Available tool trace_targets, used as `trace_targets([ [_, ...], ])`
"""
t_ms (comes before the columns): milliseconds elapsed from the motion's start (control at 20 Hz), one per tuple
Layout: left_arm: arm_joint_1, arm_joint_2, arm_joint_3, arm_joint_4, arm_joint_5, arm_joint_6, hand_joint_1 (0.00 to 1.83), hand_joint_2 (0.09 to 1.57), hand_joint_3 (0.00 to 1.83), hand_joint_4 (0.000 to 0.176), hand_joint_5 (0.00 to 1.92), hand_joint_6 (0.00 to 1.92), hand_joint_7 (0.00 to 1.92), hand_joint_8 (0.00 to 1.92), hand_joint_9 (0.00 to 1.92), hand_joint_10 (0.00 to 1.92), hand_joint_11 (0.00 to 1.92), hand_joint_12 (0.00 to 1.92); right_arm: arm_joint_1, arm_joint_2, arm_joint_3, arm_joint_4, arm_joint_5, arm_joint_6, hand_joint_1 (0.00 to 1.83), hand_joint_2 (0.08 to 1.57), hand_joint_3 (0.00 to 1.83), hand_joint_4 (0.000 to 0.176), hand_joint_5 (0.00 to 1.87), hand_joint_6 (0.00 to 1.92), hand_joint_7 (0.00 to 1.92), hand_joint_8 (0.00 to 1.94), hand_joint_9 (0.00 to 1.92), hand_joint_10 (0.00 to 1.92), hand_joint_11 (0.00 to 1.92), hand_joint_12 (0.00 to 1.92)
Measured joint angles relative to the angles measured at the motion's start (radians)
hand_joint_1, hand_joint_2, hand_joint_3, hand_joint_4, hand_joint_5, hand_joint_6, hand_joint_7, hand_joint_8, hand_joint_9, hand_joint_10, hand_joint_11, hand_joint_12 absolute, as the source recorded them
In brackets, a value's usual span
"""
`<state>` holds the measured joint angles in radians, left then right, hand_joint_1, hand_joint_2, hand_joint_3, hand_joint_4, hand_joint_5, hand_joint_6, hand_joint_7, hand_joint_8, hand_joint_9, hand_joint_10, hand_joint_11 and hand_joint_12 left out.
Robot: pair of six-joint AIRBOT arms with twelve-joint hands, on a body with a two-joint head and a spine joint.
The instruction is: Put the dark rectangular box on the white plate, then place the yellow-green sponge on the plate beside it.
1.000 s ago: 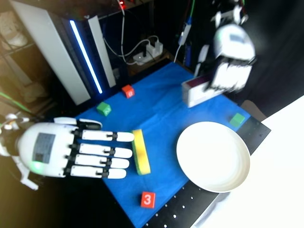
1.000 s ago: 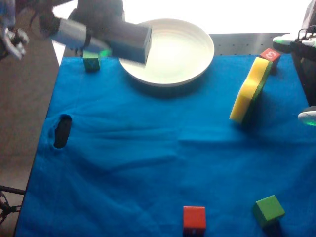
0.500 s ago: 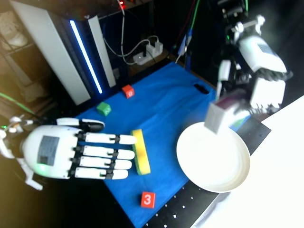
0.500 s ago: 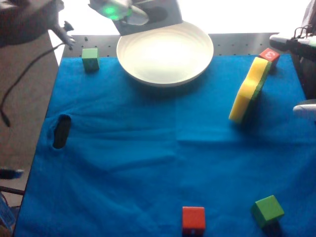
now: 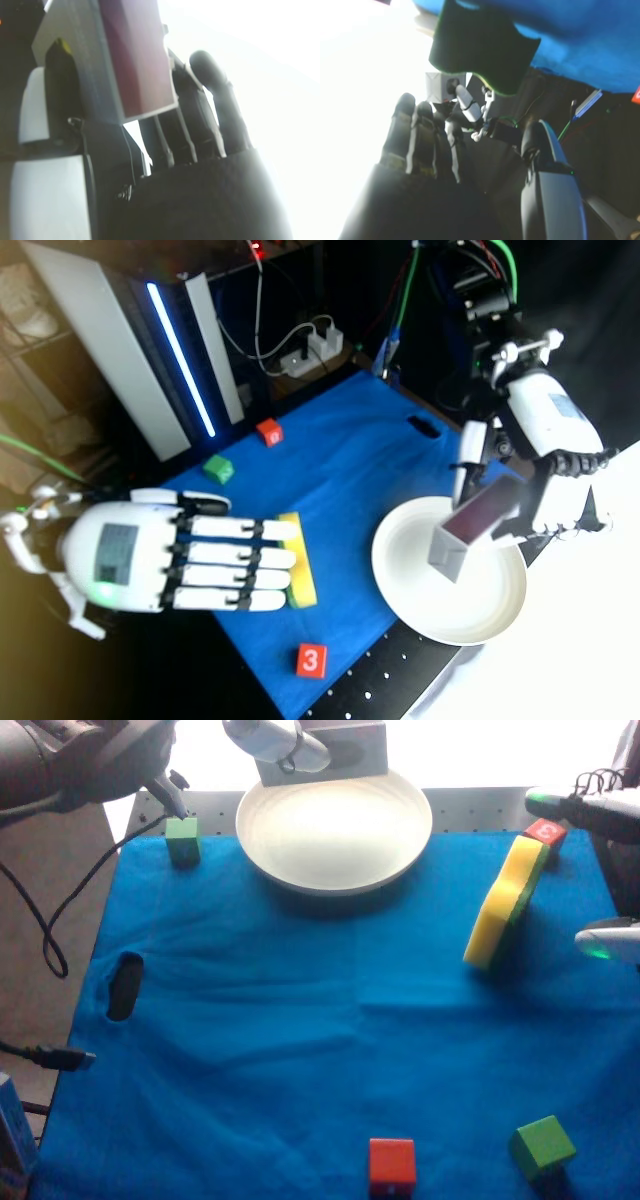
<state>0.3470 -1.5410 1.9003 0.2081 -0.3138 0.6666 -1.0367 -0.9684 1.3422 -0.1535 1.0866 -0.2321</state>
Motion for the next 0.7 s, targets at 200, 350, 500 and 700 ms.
trace_targets([
  [200,0.043,-0.010,0.007,-0.025,0.018,0.000,0.96,0.92,0.00,0.004,0.59,0.00,0.62,0.00,0.60,0.01,0.21,0.93,0.000,-0.002,0.002,-0.001,0.000,0.000,0.78,1.07,0.00,0.059,0.12,0.00,0.13,0.01,0.16,0.00,0.10,0.33],
  [350,0.061,-0.003,-0.018,-0.045,0.019,0.001,0.95,0.94,0.00,0.009,0.55,0.00,0.59,0.00,0.55,0.00,0.13,0.89,0.000,-0.003,0.002,-0.002,0.000,0.004,0.79,1.08,0.00,0.053,0.12,0.00,0.14,0.01,0.17,0.00,0.08,0.34],
  [500,0.061,0.046,-0.080,-0.040,-0.028,0.000,0.93,0.95,0.00,0.086,0.45,0.00,0.44,0.00,0.38,0.00,0.00,0.74,0.000,-0.005,0.002,-0.005,-0.001,0.008,0.80,1.07,0.00,0.064,0.13,0.00,0.11,0.00,0.15,0.00,0.11,0.28],
  [700,0.059,0.171,-0.227,-0.019,-0.105,0.050,0.77,0.93,0.00,0.173,0.26,0.00,0.32,0.00,0.24,0.00,0.00,0.21,0.002,0.002,0.005,-0.009,-0.002,0.012,0.81,1.05,0.00,0.044,0.10,0.00,0.10,0.00,0.12,0.00,0.12,0.18],
])
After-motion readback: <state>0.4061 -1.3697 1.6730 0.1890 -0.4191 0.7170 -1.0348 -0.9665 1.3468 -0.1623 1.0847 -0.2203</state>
